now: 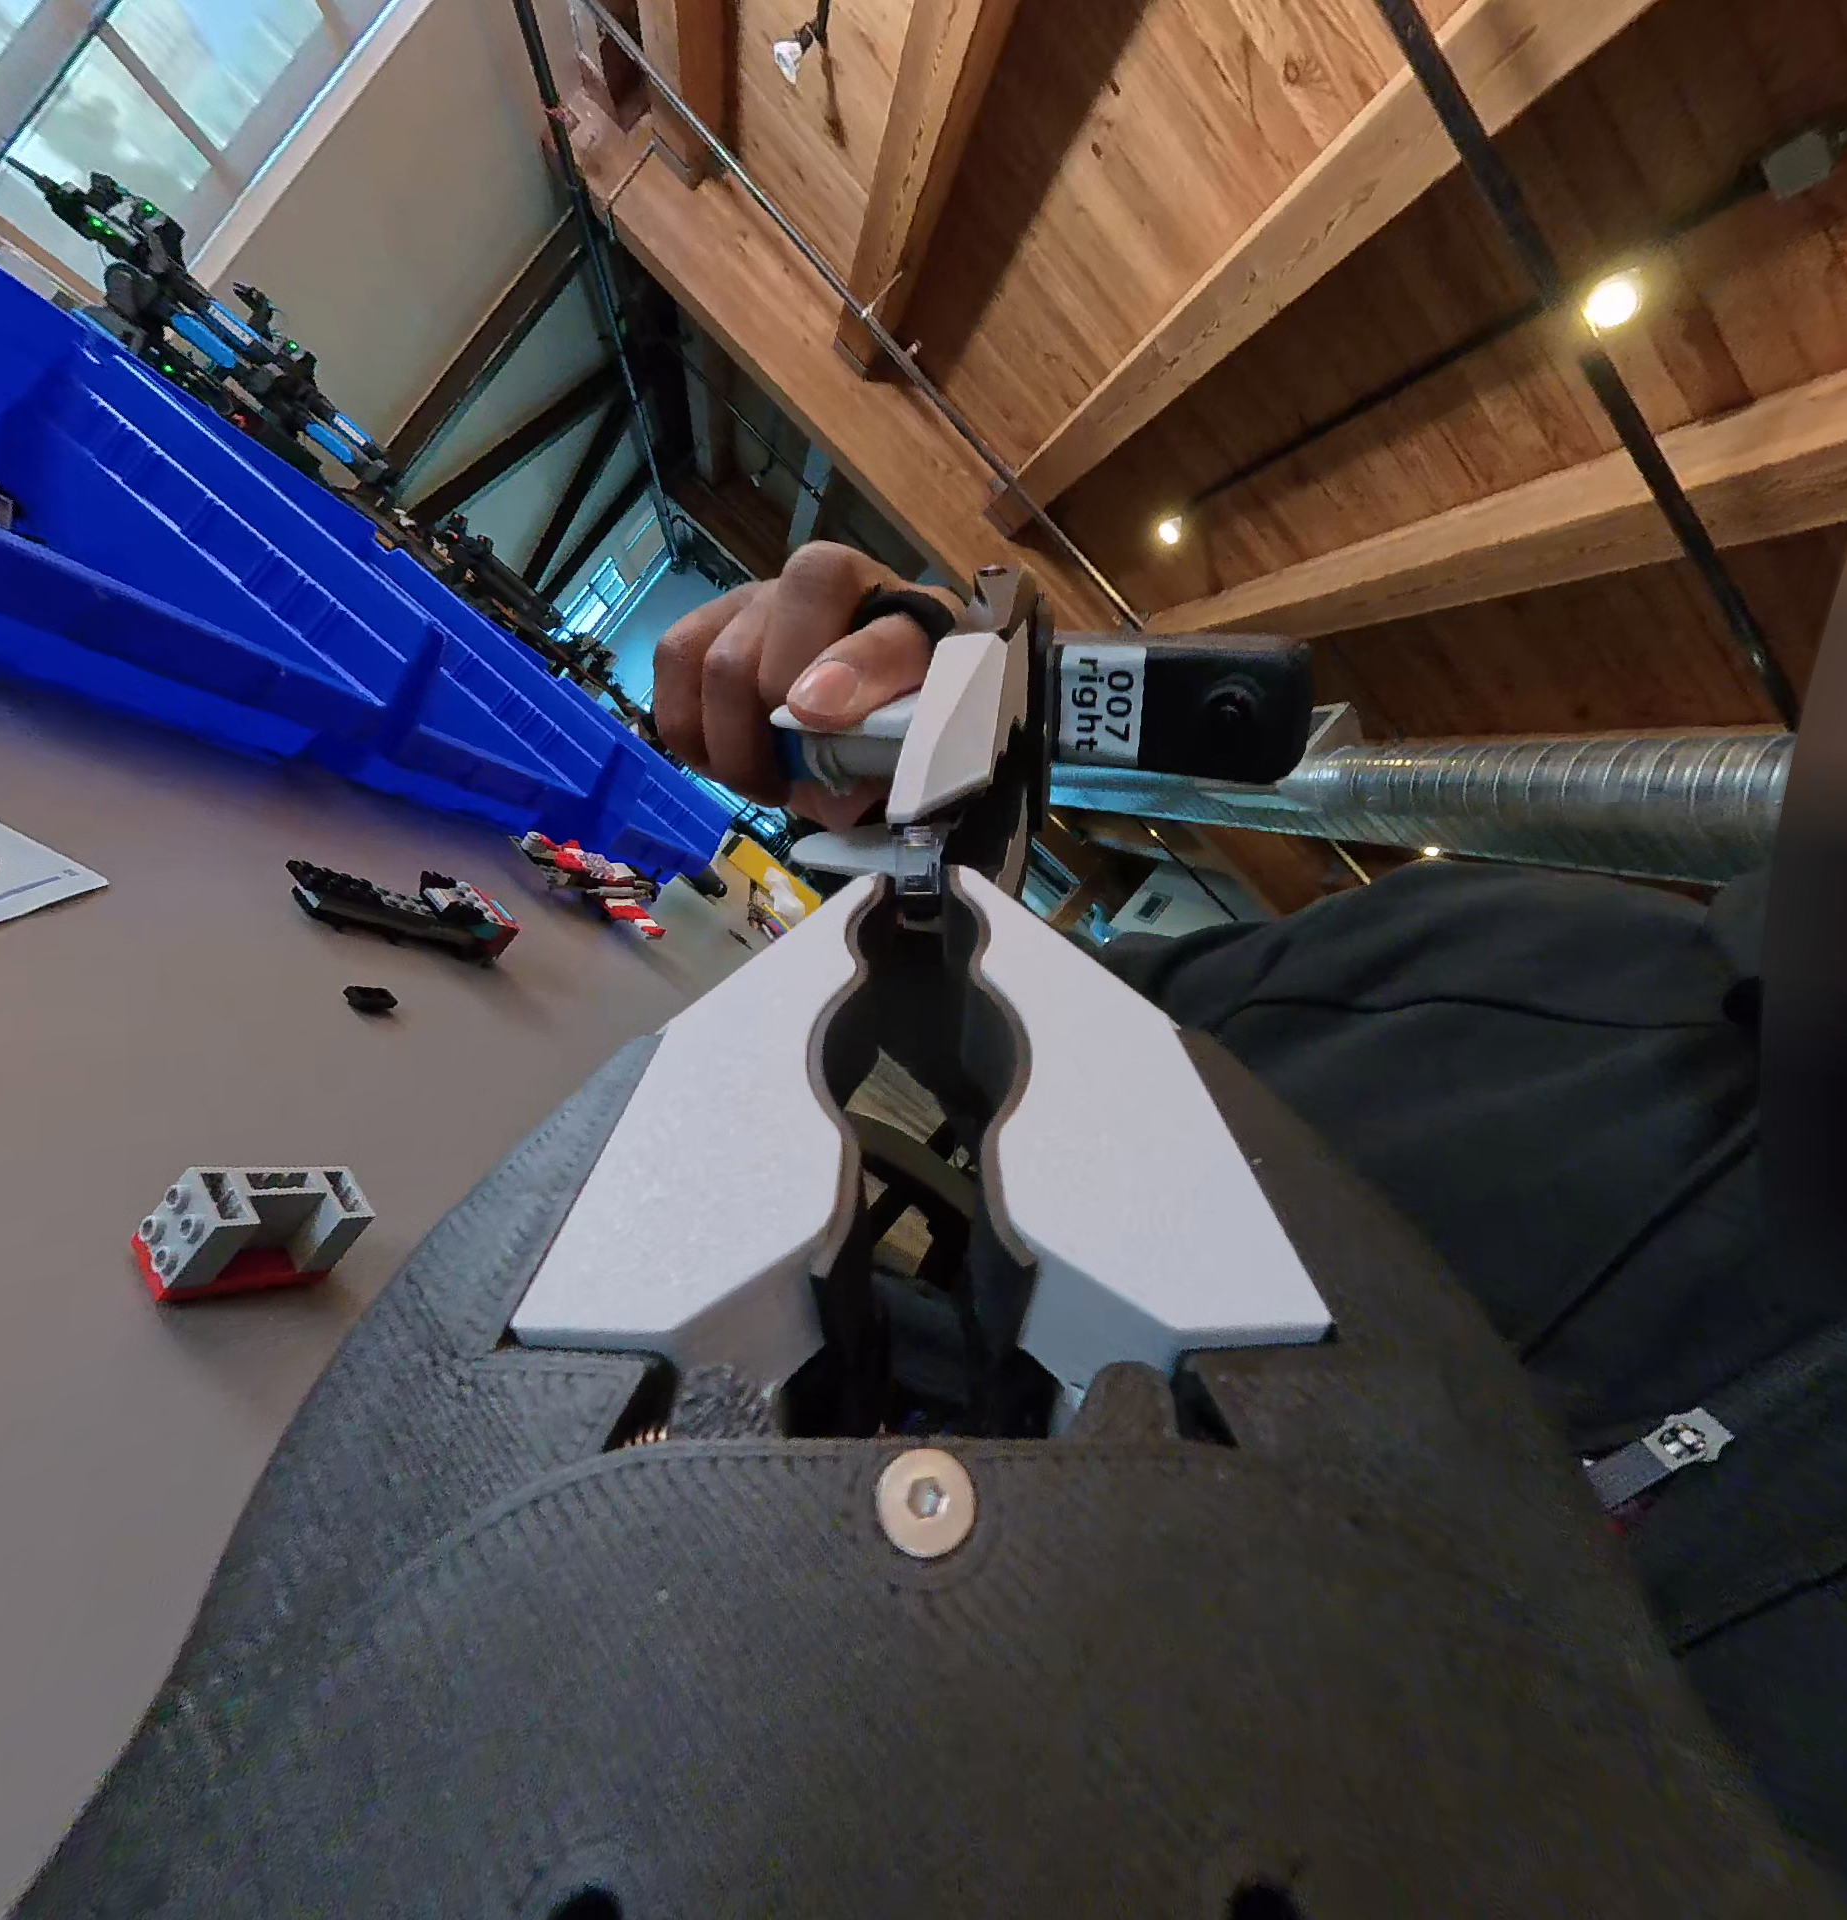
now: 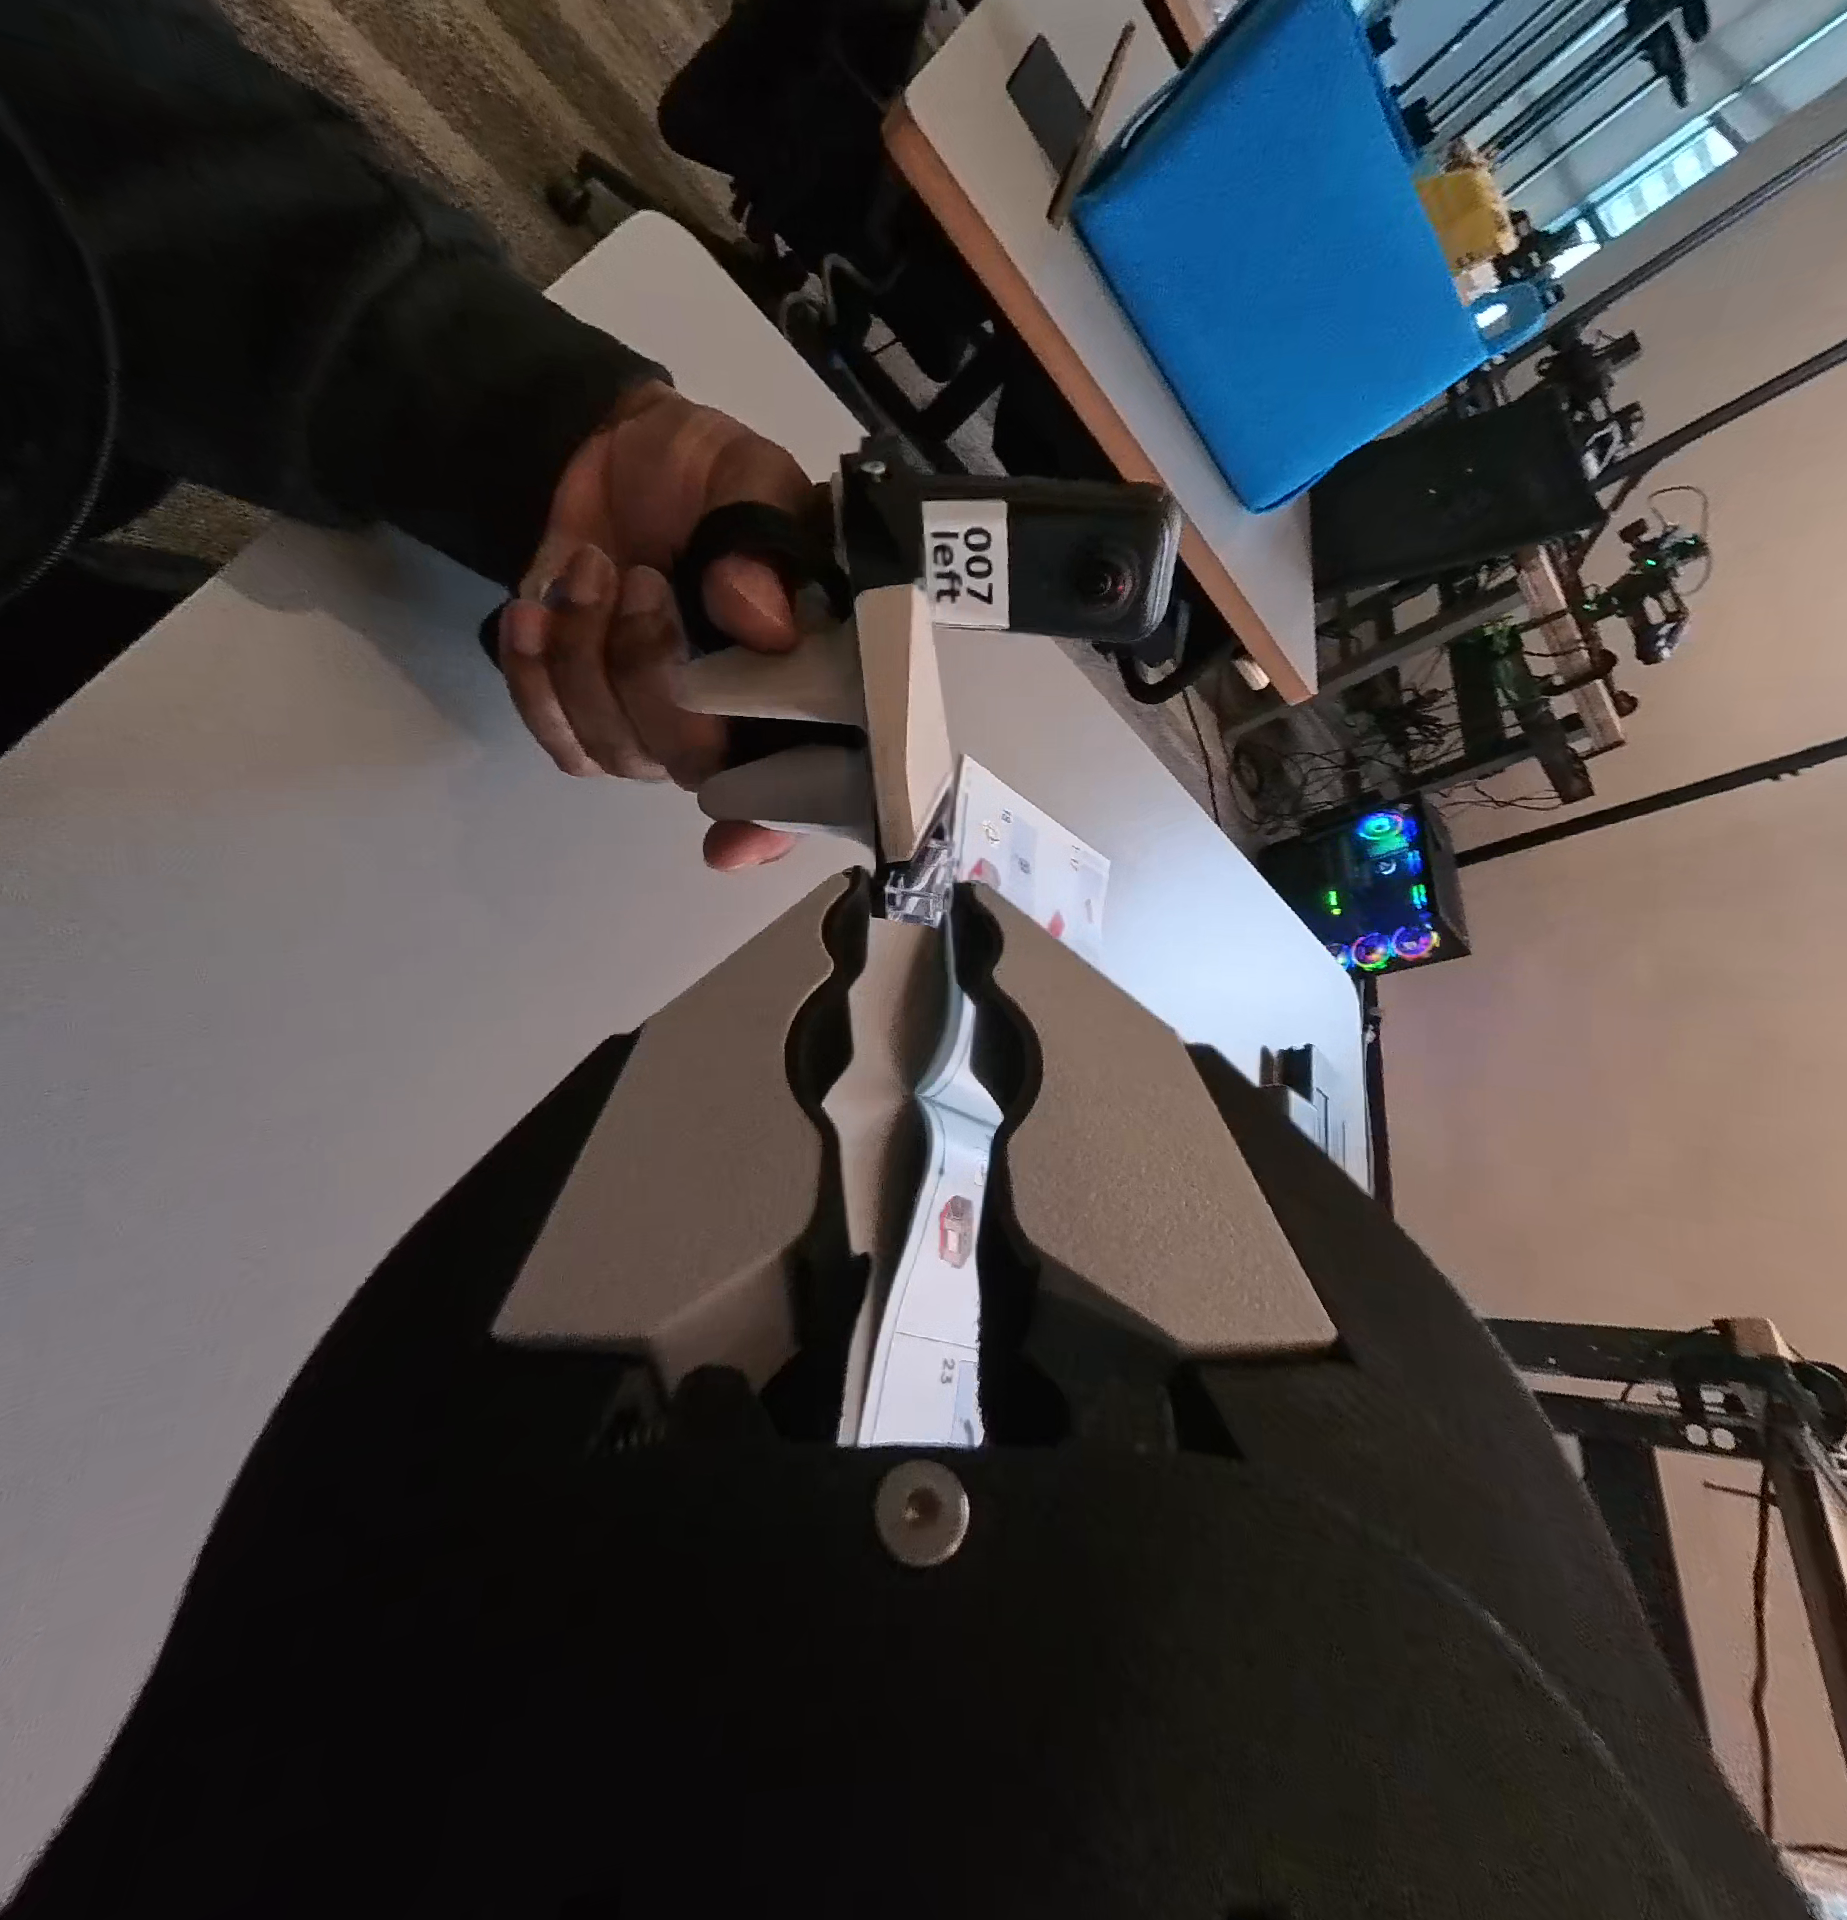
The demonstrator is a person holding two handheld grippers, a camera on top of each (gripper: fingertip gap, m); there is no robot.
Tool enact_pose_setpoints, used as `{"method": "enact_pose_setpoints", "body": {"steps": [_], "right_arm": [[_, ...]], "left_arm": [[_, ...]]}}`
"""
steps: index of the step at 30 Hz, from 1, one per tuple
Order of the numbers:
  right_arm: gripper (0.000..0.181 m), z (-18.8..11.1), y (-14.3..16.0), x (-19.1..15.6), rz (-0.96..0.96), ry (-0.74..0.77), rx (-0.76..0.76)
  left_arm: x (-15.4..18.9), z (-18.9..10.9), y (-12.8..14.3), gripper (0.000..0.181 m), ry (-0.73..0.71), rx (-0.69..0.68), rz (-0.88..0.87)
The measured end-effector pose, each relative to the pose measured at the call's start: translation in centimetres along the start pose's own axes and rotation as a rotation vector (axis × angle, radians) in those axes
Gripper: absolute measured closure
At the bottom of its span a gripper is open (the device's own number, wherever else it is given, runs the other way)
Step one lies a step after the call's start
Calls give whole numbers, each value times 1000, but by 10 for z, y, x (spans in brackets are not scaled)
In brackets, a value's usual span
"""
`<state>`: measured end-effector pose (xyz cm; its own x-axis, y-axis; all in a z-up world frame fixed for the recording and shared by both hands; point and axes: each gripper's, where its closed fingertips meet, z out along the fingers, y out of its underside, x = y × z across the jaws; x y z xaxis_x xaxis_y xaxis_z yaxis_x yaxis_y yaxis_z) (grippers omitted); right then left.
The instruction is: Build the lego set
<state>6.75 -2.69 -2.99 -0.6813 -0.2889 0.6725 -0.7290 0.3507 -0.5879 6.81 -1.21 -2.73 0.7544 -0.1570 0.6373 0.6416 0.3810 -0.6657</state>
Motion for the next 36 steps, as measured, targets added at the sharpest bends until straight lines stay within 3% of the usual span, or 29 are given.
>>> {"method": "enact_pose_setpoints", "body": {"steps": [5,9,14,18,29,32,36], "right_arm": [[157,-2,8,0,31,9,-42],[149,-24,34,0,207,92,-68],[158,-73,124,-17,598,310,-237],[161,-98,191,-54,869,361,-475],[158,-74,225,-86,1017,217,-598],[172,-71,224,-84,1022,220,-590],[173,-75,218,-78,943,240,-615]], "left_arm": [[-4,0,-1,173,-46,-7,54],[-8,-5,-6,173,-100,7,115],[-13,-11,-12,173,-153,22,167],[-18,-12,-11,173,-171,19,165],[-28,-5,2,173,-237,-60,193],[-28,-5,2,173,-236,-59,191],[-29,-6,2,173,-233,-62,188]]}}
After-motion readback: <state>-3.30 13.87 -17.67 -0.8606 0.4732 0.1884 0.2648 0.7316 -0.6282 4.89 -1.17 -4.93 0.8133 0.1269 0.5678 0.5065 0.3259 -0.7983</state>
